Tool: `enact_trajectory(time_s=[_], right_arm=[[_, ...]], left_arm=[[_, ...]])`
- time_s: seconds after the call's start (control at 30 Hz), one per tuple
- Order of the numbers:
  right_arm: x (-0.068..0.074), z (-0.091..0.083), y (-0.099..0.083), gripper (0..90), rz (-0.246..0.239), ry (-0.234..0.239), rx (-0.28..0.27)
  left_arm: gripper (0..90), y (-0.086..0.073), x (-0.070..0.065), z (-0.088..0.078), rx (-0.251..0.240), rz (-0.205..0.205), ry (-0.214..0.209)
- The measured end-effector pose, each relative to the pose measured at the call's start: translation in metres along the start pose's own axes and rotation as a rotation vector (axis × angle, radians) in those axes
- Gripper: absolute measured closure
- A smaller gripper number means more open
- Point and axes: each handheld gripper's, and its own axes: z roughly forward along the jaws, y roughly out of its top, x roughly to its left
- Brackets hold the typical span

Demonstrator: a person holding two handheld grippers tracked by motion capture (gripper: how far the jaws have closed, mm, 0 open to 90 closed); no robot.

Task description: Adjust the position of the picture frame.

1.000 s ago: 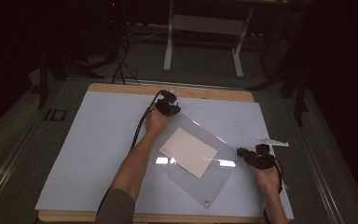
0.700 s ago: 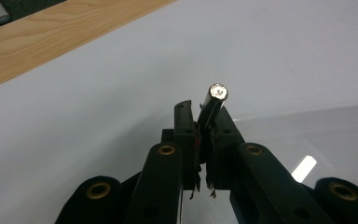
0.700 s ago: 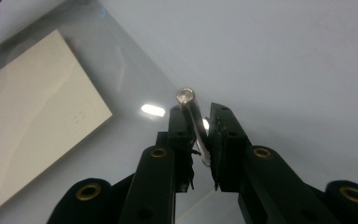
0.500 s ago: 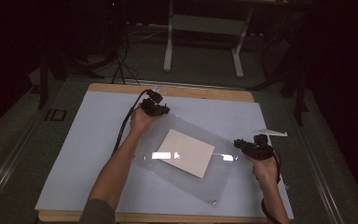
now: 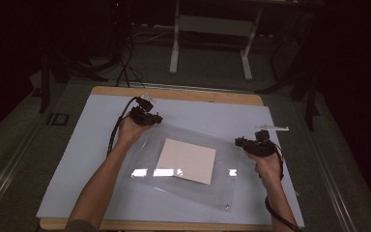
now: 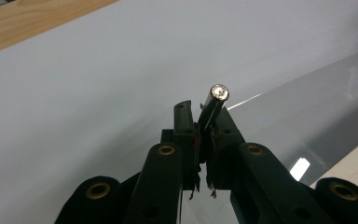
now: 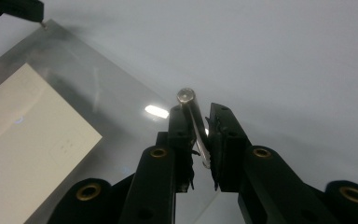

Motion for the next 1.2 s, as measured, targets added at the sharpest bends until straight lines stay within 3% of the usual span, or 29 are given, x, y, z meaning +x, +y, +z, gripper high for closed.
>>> enact_trajectory(time_s=[0.23, 0.33, 0.43, 0.67, 0.87, 1.2], right_arm=[[-0.001, 0.014, 0.01, 79.9, 0.0, 0.025, 0.012], [0.0, 0.029, 0.015, 80.0, 0.004, 0.042, 0.034], [0.003, 0.041, 0.019, 80.1, -0.003, 0.048, 0.059], [0.011, 0.066, 0.028, 80.0, -0.021, 0.044, 0.106], [0.015, 0.075, 0.028, 80.0, -0.038, 0.027, 0.119], [0.015, 0.076, 0.024, 79.8, -0.05, 0.021, 0.128]], left_arm=[[84.6, -0.023, -0.001, -0.021, 0.007, -0.007, -0.009], [84.6, -0.034, 0.0, -0.028, 0.007, -0.021, 0.004], [84.6, -0.044, 0.003, -0.031, 0.014, -0.031, 0.008], [84.4, -0.063, 0.015, -0.029, 0.009, -0.095, 0.044], [84.3, -0.072, 0.015, -0.026, 0.0, -0.105, 0.058], [84.0, -0.071, 0.008, -0.026, 0.012, -0.082, 0.095]])
